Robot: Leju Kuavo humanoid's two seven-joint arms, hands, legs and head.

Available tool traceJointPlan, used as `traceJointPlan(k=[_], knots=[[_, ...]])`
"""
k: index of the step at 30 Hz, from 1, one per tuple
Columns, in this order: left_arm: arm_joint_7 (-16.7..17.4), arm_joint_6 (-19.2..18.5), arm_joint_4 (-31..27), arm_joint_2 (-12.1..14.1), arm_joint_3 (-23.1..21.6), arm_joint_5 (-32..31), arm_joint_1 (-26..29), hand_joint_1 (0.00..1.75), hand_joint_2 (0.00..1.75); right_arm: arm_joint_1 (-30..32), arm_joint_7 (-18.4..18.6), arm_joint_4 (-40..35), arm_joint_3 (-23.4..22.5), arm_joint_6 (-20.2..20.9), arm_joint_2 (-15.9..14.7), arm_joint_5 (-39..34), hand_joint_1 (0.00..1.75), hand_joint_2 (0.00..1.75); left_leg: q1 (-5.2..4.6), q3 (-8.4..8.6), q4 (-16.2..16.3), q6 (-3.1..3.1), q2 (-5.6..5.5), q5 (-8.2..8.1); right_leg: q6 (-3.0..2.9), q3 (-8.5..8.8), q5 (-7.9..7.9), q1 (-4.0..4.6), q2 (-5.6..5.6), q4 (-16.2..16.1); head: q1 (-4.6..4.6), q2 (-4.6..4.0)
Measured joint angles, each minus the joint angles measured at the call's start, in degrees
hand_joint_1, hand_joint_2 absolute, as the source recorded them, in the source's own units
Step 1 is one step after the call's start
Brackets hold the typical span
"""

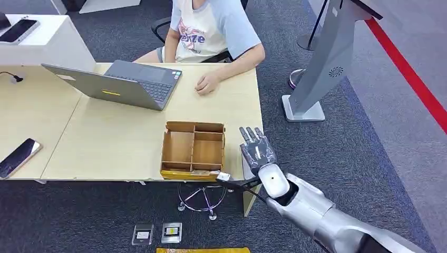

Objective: Pass the card to the sensor for recognition and then transmit it.

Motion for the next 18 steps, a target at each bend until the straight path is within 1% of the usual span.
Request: traceJointPlan(k=[7, 14, 18], knots=[[0.52, 0.02, 0.00, -0.02, 0.00, 0.00, 0.02, 0.00, 0.00, 0.62, -0.63, 1.77, 0.55, -0.39, 0.77, -0.52, 1.75, 1.75, 0.00, 0.00, 0.00, 0.00, 0.00, 0.00, 0.00, 0.00, 0.00, 0.00, 0.00, 0.00, 0.00, 0.00], [0.55, 0.15, -0.02, -0.04, 0.00, 0.00, 0.03, 0.00, 0.00, 1.46, -1.42, 2.95, 0.68, -2.58, 1.68, -2.25, 1.75, 1.75, 0.00, 0.01, 0.00, 0.00, 0.00, 0.00, 0.00, 0.00, 0.00, 0.00, 0.00, 0.00, 0.02, -0.02], [0.55, 0.15, -0.02, -0.04, -0.02, 0.00, 0.04, 0.00, 0.00, 1.94, -1.68, 3.39, 0.70, -3.10, 2.21, -2.78, 1.75, 1.75, 0.00, 0.00, 0.00, 0.00, 0.00, 0.00, 0.00, 0.00, 0.00, 0.00, 0.00, 0.00, 0.02, 0.00]])
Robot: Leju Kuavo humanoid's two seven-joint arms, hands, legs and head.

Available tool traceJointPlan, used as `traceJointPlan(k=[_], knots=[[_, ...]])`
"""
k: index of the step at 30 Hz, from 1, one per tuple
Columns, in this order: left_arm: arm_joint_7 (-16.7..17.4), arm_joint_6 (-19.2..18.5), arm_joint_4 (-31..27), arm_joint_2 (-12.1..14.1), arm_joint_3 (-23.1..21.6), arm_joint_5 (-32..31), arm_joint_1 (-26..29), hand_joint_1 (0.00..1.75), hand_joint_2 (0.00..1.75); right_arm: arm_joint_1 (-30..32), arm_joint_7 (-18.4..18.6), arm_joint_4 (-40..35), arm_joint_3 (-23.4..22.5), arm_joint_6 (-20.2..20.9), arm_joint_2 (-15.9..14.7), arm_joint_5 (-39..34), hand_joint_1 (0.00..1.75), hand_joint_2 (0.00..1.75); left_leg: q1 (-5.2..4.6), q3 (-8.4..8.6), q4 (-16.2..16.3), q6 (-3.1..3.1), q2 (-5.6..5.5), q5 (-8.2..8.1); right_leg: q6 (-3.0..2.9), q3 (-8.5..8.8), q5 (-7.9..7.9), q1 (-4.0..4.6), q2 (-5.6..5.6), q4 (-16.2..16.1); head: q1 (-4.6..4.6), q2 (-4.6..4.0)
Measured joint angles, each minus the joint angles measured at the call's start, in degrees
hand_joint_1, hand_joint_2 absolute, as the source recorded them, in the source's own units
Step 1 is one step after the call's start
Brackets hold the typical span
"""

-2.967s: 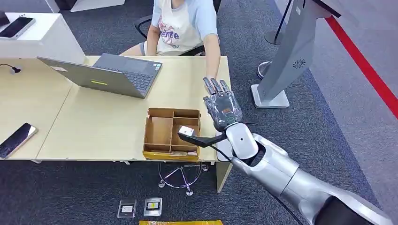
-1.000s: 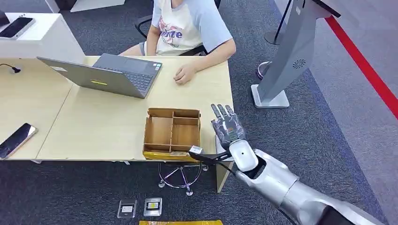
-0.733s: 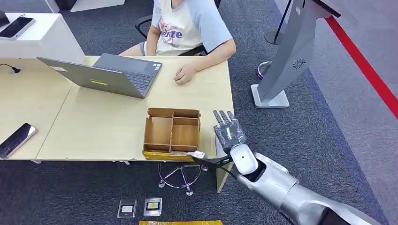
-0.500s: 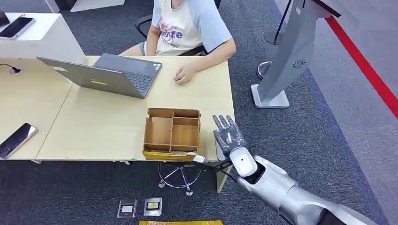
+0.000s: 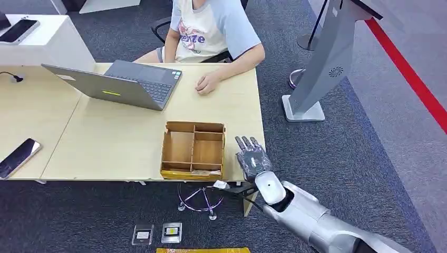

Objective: Pass the card to the sensor for recognition and then transmit it.

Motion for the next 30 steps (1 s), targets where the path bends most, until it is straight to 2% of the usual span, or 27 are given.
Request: traceJointPlan(k=[19, 30], knots=[[0.00, -0.13, 0.00, -0.02, 0.00, 0.20, 0.00, 0.00, 0.00, -0.95, 1.16, 0.94, -0.02, -2.71, 0.70, 0.18, 1.75, 1.75, 0.00, 0.01, 0.00, 0.00, 0.00, 0.00, 0.00, 0.00, 0.00, 0.00, 0.00, 0.00, 0.00, -0.02], [-0.20, -0.13, 0.00, 0.00, 0.00, 0.59, -0.01, 0.00, 0.00, -2.68, 3.41, -1.58, -0.53, -4.52, 0.33, 5.10, 1.75, 1.75, 0.00, 0.03, 0.01, 0.00, 0.03, 0.00, 0.00, 0.00, 0.00, 0.00, 0.04, 0.00, 0.00, 0.00]])
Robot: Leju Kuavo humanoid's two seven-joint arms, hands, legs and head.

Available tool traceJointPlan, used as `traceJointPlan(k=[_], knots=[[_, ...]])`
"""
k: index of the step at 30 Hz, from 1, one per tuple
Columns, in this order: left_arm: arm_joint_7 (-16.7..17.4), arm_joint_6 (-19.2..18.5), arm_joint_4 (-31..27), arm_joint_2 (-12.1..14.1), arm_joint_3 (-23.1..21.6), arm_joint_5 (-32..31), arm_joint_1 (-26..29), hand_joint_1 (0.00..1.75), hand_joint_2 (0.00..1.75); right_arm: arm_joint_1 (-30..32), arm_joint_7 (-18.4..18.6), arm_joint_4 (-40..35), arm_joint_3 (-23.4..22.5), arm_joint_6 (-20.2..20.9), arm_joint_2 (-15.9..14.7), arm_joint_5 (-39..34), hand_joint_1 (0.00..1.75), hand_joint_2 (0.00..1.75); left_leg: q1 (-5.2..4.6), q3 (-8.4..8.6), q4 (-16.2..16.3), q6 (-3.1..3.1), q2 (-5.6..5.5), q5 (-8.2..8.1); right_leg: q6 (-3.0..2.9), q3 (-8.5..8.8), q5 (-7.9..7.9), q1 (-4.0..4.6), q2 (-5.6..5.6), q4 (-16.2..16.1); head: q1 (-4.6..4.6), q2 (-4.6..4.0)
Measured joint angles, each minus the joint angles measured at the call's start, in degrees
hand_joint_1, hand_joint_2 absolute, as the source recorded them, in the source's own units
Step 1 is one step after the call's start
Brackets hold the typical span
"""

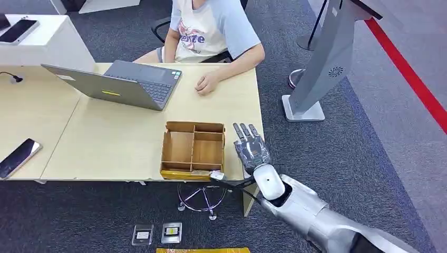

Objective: Pass the card to the sensor for recognition and then transmit it.

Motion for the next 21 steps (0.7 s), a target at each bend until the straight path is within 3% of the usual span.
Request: traceJointPlan(k=[21], knots=[[-1.22, -0.18, 0.02, 0.02, 0.00, -0.24, 0.00, 0.00, 0.00, -2.40, 0.35, -12.68, -1.97, -0.28, -1.77, 6.53, 1.75, 1.75, 0.00, 0.01, 0.00, 0.00, 0.02, 0.00, 0.00, 0.01, 0.00, 0.00, 0.03, 0.00, -0.02, 0.00]])
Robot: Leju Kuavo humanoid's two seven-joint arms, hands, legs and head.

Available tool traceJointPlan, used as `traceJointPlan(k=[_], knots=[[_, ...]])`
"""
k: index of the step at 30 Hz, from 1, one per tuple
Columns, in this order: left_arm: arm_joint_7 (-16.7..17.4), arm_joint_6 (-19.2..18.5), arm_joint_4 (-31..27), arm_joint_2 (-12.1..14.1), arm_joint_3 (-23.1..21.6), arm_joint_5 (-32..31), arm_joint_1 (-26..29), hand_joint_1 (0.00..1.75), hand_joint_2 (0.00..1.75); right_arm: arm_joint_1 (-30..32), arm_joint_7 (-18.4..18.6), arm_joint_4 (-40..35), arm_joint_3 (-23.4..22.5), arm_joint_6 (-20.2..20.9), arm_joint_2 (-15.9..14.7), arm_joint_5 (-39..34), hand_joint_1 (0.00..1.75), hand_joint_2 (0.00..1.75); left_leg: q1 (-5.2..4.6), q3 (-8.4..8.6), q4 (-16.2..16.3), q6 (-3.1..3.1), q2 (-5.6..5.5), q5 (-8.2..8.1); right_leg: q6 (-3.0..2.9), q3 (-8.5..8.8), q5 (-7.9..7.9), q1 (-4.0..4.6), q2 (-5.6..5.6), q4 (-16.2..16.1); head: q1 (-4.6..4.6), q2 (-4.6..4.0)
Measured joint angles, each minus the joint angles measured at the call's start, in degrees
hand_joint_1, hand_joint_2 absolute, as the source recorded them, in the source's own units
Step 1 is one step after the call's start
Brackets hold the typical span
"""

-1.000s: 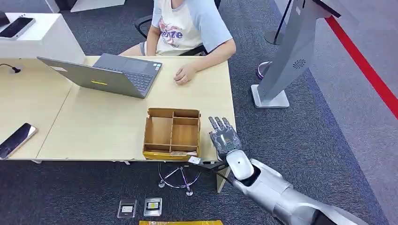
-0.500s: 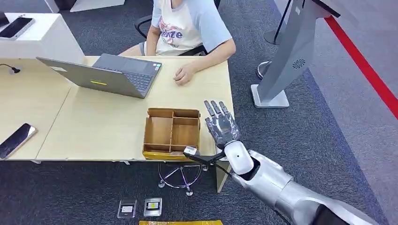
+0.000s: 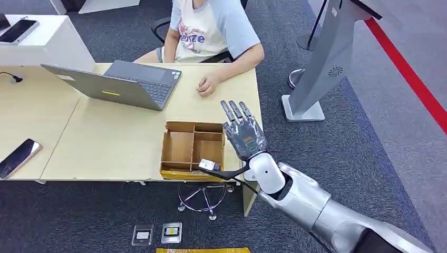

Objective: Pass the card to the sensor for recognition and then transmit it.

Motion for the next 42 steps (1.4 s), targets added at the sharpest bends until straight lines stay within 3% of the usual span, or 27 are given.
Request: traceJointPlan(k=[8, 15, 27, 42], knots=[[0.00, -0.22, 0.00, 0.00, -0.07, -1.03, -0.01, 0.00, 0.00, -1.63, -2.75, -1.97, 0.00, -0.55, 1.49, -0.97, 1.75, 1.75, 0.00, -0.02, -0.01, 0.00, -0.01, 0.00, 0.00, 0.02, 0.00, 0.00, 0.00, 0.01, 0.00, 0.00], [0.04, -0.22, 0.00, -0.02, -0.22, -1.79, -0.10, 0.00, 0.00, -5.63, -4.98, -0.41, 0.07, -3.96, 5.88, -6.36, 1.75, 1.75, 0.00, -0.03, -0.01, 0.00, -0.02, 0.00, 0.00, 0.02, 0.00, 0.01, -0.06, 0.01, 0.02, 0.00], [1.44, -0.37, 0.00, 0.04, -0.39, -2.60, -0.23, 0.00, 0.00, -9.97, -6.95, 8.07, 0.18, -5.20, 12.28, -9.42, 1.75, 1.75, 0.00, -0.04, -0.01, 0.00, -0.03, 0.00, 0.00, 0.00, 0.00, 0.00, -0.03, 0.01, 0.02, 0.00], [1.44, -0.72, 0.00, 0.04, -0.68, -3.43, -0.23, 0.00, 0.00, -10.93, -6.18, 14.43, 1.53, -5.51, 14.05, -9.49, 1.75, 1.75, 0.00, -0.04, -0.01, 0.00, -0.03, 0.00, 0.00, -0.01, 0.00, 0.00, -0.04, 0.01, 0.02, -0.02]])
